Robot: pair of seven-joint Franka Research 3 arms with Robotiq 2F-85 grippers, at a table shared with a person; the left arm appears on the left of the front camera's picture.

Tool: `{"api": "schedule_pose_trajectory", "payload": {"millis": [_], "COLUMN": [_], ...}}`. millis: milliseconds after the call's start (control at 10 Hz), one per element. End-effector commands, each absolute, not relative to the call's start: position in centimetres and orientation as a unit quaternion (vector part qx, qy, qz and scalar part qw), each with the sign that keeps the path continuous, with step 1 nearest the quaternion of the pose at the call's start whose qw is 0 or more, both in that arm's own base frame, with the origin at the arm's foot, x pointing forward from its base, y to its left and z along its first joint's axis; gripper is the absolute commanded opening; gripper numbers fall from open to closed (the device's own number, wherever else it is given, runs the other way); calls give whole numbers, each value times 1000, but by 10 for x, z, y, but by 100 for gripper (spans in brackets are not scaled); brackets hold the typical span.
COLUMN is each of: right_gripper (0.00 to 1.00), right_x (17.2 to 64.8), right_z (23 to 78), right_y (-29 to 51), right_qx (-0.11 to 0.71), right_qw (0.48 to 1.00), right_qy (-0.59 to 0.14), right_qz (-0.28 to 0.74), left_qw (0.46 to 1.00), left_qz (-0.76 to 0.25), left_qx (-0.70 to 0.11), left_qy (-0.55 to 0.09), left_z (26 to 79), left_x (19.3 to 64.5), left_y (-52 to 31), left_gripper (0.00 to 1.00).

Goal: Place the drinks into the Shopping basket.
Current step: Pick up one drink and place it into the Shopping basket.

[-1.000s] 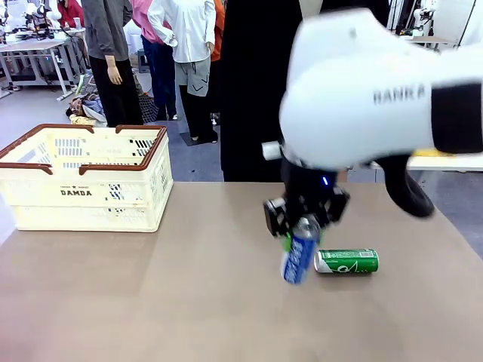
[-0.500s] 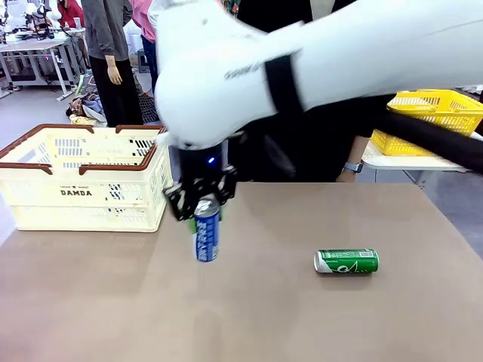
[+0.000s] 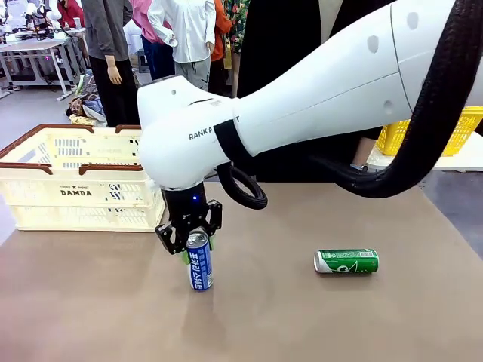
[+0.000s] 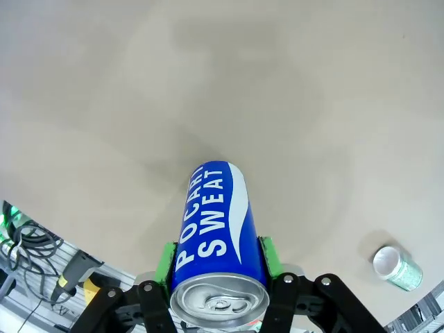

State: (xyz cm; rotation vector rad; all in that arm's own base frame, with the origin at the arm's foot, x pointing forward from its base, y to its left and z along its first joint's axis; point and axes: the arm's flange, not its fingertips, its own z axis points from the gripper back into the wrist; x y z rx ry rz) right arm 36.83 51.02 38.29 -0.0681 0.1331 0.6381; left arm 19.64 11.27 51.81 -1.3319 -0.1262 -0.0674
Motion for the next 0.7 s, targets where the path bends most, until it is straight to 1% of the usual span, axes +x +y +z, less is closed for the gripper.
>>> {"api": "schedule_pose_trajectory", "payload": {"millis": [0,200,400,500,600], "right_gripper": [100,100,100,100,100], "right_x": [369,365,362,363,365], "right_z": [400,423,478,517,550], "right_y": [504,488,452,408,348], "right_qx": [-12,17,28,22,28], "right_qw": [943,943,947,958,969], "right_qy": [79,68,53,33,52], "right_qz": [322,327,316,283,239], "left_qw": [778,778,778,778,778], "left_qz": [-36,-36,-36,-36,-36], "left_qx": [-624,-624,-624,-624,-624], "left_qy": [-61,-61,-61,-61,-61], "left_z": [519,519,519,519,519], "left_x": [194,194,194,194,194], "left_y": [112,112,112,112,112], "left_gripper": [100,100,100,100,100]}}
